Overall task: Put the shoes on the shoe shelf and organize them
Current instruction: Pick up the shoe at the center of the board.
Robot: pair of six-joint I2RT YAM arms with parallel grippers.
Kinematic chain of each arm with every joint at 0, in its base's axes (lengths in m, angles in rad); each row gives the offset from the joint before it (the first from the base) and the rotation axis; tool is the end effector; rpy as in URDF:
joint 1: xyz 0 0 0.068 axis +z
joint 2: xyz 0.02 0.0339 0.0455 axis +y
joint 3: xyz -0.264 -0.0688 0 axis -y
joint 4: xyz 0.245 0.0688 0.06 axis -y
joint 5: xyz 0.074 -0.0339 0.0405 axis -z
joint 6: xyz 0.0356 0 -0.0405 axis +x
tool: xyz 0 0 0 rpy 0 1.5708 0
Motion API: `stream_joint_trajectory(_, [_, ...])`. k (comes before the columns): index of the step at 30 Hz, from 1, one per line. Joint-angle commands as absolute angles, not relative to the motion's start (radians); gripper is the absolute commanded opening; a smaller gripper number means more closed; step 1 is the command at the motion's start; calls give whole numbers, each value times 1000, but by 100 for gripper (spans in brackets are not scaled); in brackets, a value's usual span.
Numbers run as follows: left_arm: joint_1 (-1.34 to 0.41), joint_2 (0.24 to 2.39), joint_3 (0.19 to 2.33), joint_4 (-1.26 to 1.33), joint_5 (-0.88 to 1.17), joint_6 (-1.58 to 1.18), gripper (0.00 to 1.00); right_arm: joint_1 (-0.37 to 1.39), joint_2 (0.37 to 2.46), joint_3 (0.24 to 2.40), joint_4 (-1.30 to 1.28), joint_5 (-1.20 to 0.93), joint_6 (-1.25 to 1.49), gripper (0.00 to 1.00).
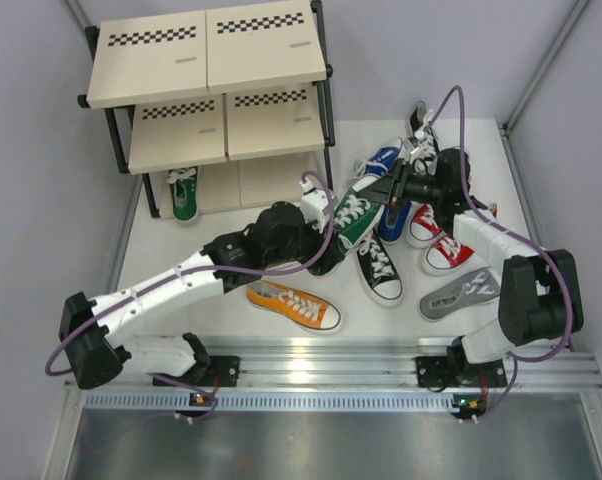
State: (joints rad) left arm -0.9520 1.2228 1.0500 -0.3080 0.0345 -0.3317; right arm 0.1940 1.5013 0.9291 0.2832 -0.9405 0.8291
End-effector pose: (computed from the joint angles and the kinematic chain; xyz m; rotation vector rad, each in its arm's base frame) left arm 0.1607 -0.2278 0.3280 0.6797 2.0468 -0.8125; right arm 0.3194 0.0921 0.2676 -0.0915 2.0397 1.5433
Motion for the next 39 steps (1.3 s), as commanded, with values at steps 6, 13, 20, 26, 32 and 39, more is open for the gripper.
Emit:
stream_joint_trajectory(6, [-986,1183,1078,-337,-141,-247,63,195,1493,971,344,-980,868,0])
stream_joint_trajectory(13, [-985,1177,1071,-403,-100,-267,66,195,1503,979,345,-982,868,0])
stream_joint_trajectory(20, [-989,1219,1055,-402,-34,-304,62,195,1502,974,357,-982,874,0])
stream_joint_trajectory(26, [-991,1255,1066,-402,-77,-278,45,195,1496,968,370,-985,885,0])
stream_joint_trajectory(32, [-991,1263,1083,-402,-35,-281,0,195,1494,962,374,-985,887,0])
stream_joint_trajectory(39, [-991,1161,1043,-402,-136,-298,0,195,1503,969,379,-1002,868,6])
